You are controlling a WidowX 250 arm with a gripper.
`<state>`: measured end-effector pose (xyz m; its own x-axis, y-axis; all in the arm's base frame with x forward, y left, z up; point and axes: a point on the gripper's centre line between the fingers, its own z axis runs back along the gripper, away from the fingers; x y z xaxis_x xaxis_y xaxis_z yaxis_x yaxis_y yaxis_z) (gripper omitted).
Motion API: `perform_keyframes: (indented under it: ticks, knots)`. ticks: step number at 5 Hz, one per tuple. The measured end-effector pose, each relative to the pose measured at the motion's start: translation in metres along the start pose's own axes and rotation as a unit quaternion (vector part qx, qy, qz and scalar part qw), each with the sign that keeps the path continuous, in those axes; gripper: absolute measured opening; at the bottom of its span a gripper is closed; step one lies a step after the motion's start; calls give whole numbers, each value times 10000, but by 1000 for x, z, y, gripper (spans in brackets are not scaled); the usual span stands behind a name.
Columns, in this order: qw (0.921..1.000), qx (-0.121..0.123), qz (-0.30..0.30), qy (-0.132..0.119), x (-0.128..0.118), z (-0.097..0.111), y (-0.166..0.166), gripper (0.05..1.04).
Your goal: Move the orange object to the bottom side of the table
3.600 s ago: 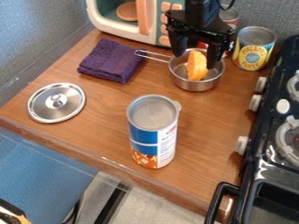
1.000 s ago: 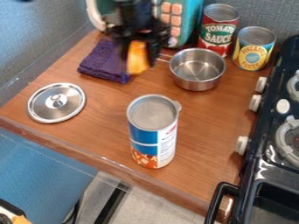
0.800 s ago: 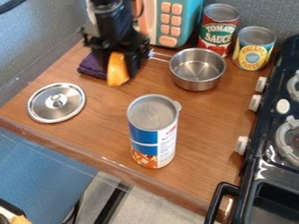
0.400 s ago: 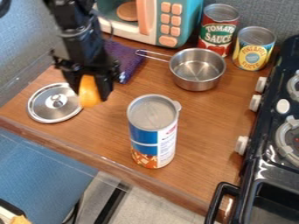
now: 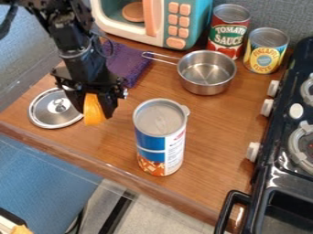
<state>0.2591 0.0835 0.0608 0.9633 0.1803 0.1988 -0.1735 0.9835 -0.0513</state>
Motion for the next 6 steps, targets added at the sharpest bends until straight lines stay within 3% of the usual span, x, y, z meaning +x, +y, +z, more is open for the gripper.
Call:
perform_keyframes:
  ticks: [1, 2, 3, 4, 5, 6]
  knots:
    - [9999, -10, 19, 147, -3, -7, 1, 719]
    - [9997, -19, 42, 255, -5, -9, 1, 981]
    - [9996, -70, -18, 290, -6, -9, -1, 1005]
    - [9998, -37, -125, 158, -4, 5, -1, 1001]
    - [9998, 71, -95, -151, 2, 32, -1, 1001]
    - [9996, 160, -195, -139, 4, 44, -2, 1001]
